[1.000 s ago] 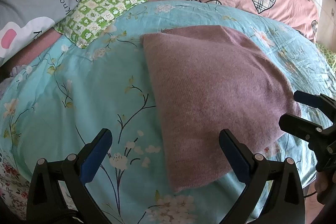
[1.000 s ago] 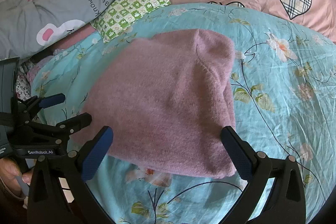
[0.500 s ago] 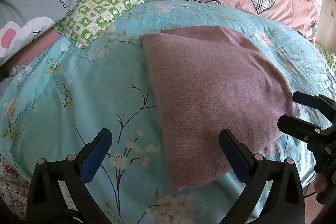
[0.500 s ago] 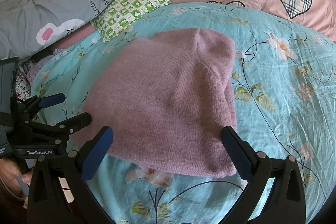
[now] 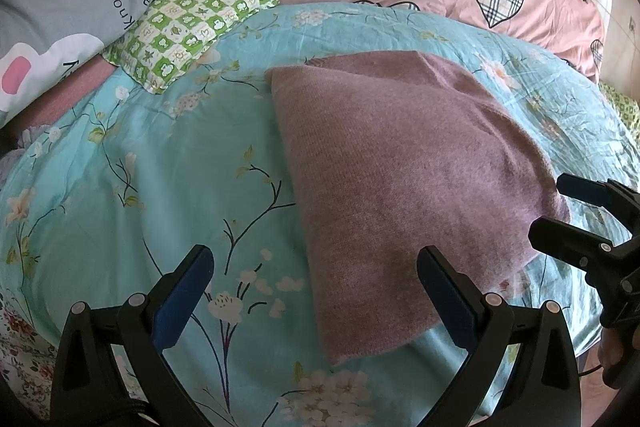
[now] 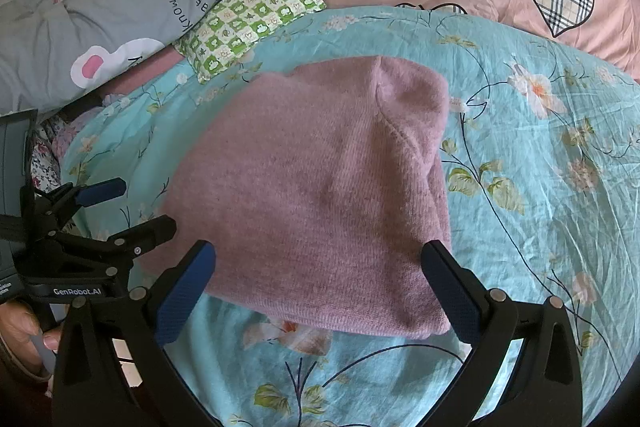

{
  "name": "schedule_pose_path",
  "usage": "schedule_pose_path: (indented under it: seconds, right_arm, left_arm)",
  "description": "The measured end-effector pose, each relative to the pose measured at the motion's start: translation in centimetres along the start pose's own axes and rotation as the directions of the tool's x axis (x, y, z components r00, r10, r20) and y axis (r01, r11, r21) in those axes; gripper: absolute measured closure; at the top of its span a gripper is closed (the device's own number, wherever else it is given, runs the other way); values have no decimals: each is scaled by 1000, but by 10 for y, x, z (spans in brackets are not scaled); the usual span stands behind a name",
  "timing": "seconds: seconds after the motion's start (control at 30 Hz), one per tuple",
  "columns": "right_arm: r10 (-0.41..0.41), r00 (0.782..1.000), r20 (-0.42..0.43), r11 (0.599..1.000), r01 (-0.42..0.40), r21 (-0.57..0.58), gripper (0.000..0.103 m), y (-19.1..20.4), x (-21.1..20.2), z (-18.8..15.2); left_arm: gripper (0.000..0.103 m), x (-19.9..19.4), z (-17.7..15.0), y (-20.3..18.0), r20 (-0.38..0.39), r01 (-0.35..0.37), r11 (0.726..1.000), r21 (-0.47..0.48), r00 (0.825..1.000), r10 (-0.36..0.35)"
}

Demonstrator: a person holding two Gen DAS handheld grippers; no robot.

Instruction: Fold small clothes

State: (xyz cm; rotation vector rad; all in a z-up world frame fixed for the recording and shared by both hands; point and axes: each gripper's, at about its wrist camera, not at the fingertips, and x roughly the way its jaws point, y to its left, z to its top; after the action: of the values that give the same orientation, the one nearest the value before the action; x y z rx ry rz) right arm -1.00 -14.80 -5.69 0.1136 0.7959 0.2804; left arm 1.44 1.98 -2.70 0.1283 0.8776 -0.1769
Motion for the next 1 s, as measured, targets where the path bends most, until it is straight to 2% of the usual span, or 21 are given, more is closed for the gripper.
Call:
schedule_pose_path:
  seconds: [1.0]
  right_arm:
    - [7, 1000, 2, 1000, -7, 1, 1, 0, -4, 2]
  left_arm:
    - [1, -6, 8, -1, 12, -6, 1000, 0, 1000, 6]
